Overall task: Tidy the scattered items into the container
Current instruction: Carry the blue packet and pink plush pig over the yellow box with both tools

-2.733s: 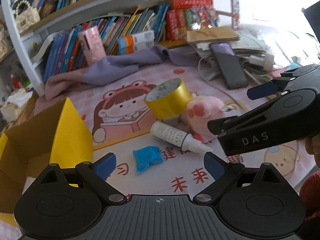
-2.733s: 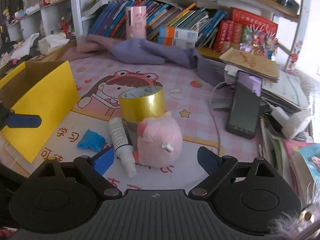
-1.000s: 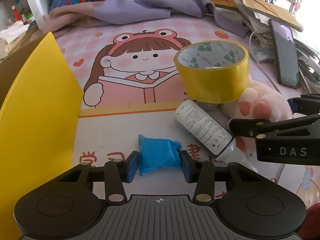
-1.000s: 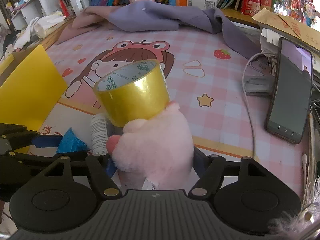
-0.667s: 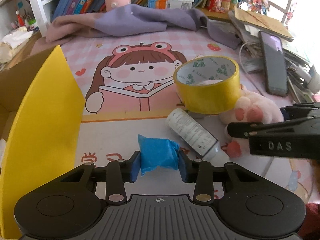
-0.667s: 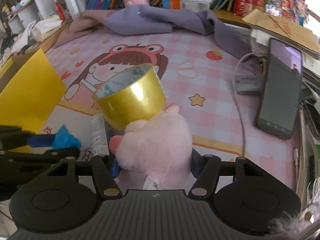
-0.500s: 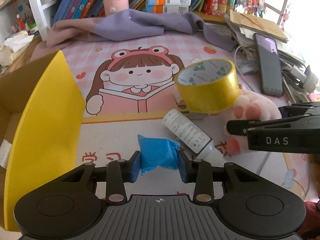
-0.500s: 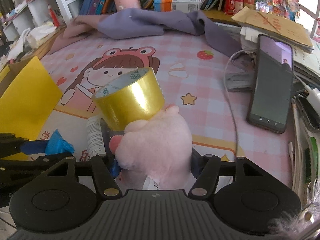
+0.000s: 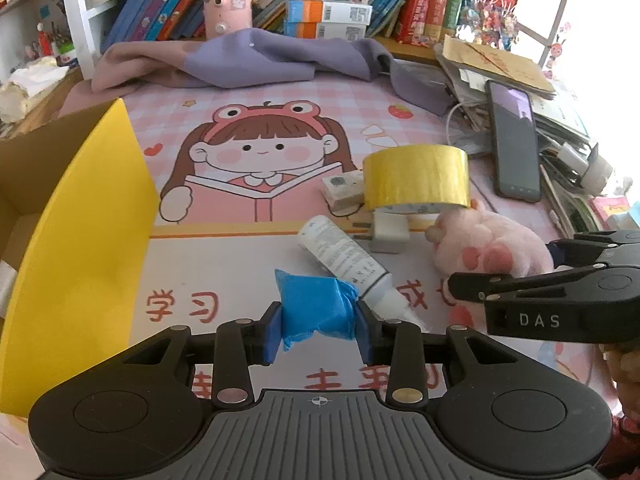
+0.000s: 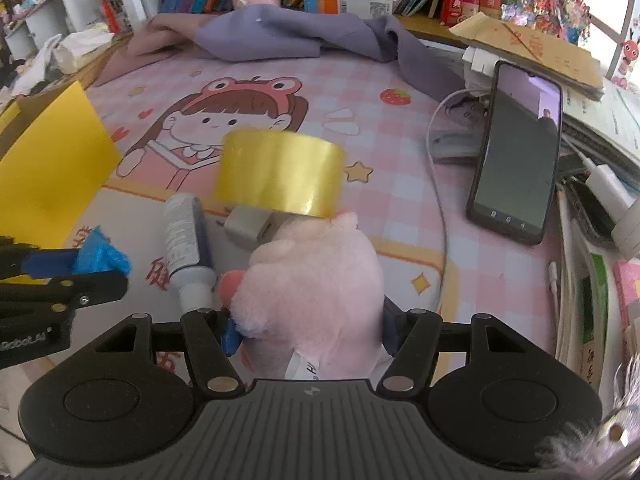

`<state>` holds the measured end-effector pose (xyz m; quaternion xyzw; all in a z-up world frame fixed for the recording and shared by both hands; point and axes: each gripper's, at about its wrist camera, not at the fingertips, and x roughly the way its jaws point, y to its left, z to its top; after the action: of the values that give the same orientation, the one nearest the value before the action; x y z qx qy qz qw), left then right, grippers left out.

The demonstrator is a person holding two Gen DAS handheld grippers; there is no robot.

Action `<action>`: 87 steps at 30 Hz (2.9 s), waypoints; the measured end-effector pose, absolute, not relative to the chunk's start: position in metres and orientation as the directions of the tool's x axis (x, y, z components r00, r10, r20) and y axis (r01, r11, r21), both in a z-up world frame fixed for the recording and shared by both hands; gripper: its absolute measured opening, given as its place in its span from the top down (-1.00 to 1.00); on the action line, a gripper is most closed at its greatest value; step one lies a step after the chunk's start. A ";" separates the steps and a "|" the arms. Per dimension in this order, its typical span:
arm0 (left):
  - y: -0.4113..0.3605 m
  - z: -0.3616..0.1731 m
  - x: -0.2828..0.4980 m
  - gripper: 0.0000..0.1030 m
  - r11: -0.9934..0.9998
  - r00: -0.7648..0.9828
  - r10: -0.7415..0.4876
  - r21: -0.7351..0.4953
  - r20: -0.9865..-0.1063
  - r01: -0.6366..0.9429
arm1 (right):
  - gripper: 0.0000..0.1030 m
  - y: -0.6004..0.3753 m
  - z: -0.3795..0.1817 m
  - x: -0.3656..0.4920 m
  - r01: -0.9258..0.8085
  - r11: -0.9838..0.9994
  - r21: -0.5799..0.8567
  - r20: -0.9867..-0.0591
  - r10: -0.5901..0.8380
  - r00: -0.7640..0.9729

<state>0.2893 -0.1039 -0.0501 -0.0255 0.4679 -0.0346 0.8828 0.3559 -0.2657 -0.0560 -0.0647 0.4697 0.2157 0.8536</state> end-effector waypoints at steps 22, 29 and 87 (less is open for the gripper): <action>-0.098 -0.044 0.260 0.35 0.983 0.592 -0.181 -0.137 -0.785 0.119 | -0.18 -0.262 -0.043 0.316 -0.423 0.905 0.048 -0.801 0.288 0.525; -0.076 -0.038 0.239 0.36 0.968 0.623 -0.250 -0.185 -0.742 0.168 | -0.18 -0.248 -0.035 0.291 -0.373 0.928 -0.016 -0.805 0.209 0.555; 0.084 -0.027 0.033 0.39 0.968 0.663 -0.243 -0.222 -0.708 0.118 | -0.18 -0.098 -0.022 0.060 -0.476 0.879 0.026 -0.784 0.313 0.536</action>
<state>0.0329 0.0841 -0.0270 -0.0789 0.3982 -0.0993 0.9085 0.0602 -0.0984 -0.0216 -0.0957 0.4250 0.2266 0.8711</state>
